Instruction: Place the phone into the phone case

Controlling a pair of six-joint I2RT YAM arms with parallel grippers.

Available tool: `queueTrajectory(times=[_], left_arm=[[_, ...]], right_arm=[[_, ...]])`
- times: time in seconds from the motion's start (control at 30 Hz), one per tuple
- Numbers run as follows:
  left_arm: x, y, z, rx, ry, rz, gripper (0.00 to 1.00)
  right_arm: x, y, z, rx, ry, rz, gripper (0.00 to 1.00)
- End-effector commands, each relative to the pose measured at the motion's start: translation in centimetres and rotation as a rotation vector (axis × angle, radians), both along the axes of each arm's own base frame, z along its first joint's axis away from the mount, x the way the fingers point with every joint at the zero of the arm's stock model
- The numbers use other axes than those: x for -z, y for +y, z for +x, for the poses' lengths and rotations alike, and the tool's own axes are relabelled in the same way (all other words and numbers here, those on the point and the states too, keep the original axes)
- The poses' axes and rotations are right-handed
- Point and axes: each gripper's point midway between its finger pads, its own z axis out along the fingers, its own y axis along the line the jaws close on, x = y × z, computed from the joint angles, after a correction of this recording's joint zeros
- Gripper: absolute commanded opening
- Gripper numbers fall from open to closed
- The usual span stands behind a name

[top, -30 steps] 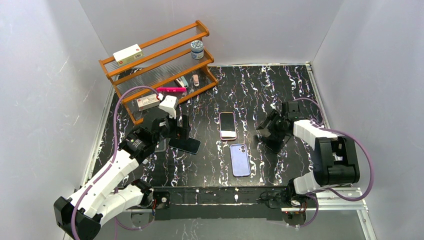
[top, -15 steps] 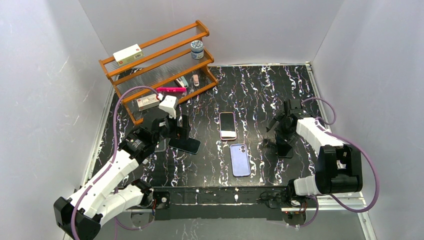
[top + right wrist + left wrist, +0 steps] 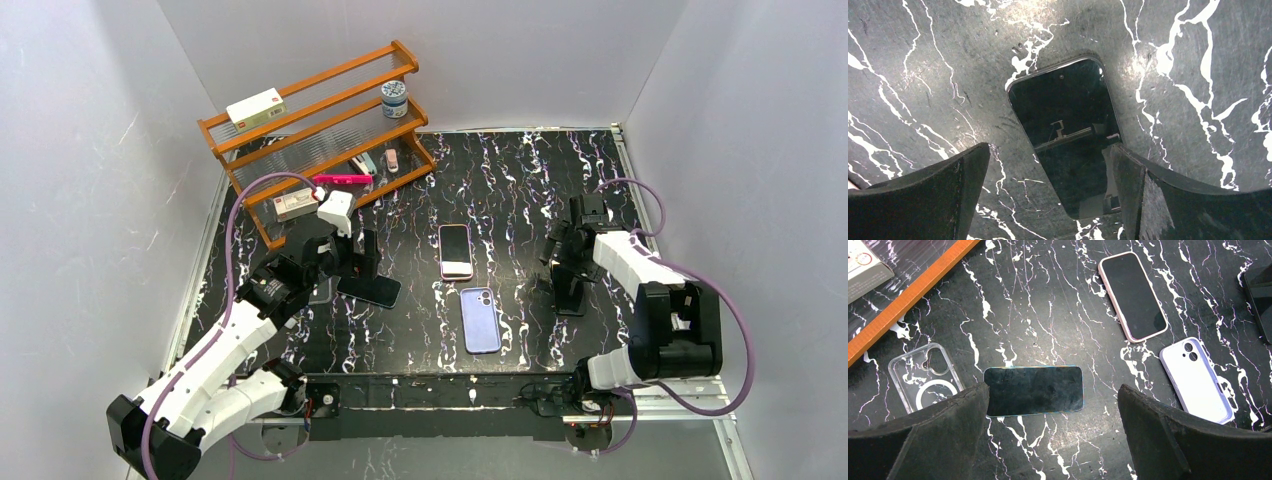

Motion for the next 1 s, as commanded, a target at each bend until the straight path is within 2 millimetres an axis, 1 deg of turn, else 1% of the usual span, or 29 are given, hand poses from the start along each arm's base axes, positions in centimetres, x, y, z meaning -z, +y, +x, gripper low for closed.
queueTrajectory(times=[0.0, 0.07, 0.17, 0.37, 0.47, 0.57, 0.67, 0.83, 0.9, 0.97], left_arm=[[-0.1, 0.2, -0.2, -0.003, -0.003, 0.001, 0.98], [-0.1, 0.2, -0.2, -0.002, -0.002, 0.0, 0.98], [0.0, -0.1, -0.3, 0.014, 0.003, -0.004, 0.98], [0.0, -0.2, -0.4, 0.019, 0.003, -0.006, 0.98], [-0.1, -0.1, -0.4, 0.02, 0.0, -0.008, 0.98], [-0.2, -0.1, -0.4, 0.02, -0.002, -0.009, 0.98], [-0.3, 0.0, -0.3, 0.012, -0.006, -0.007, 0.98], [-0.3, 0.7, 0.0, -0.033, -0.008, 0.009, 0.98], [-0.2, 0.9, 0.0, -0.048, -0.006, 0.013, 0.98], [-0.3, 1.3, 0.1, -0.07, -0.008, 0.021, 0.98]], right_arm=[[-0.4, -0.8, 1.5, -0.086, -0.03, -0.045, 0.99], [0.0, -1.0, 1.5, -0.09, -0.019, -0.034, 0.99], [0.7, -0.8, 1.4, -0.101, 0.006, -0.006, 0.99], [2.4, -1.4, 1.0, -0.07, 0.084, 0.006, 0.99], [2.8, -1.2, 1.0, -0.078, 0.099, 0.018, 0.99], [2.9, -0.5, 0.9, -0.102, 0.105, 0.056, 0.98], [2.6, 0.3, 0.7, -0.117, 0.101, 0.096, 0.92], [1.9, 1.1, 0.6, -0.095, 0.087, 0.145, 0.72], [2.0, 1.2, 0.5, -0.075, 0.09, 0.153, 0.68], [2.0, 2.0, 0.3, -0.071, 0.09, 0.202, 0.64]])
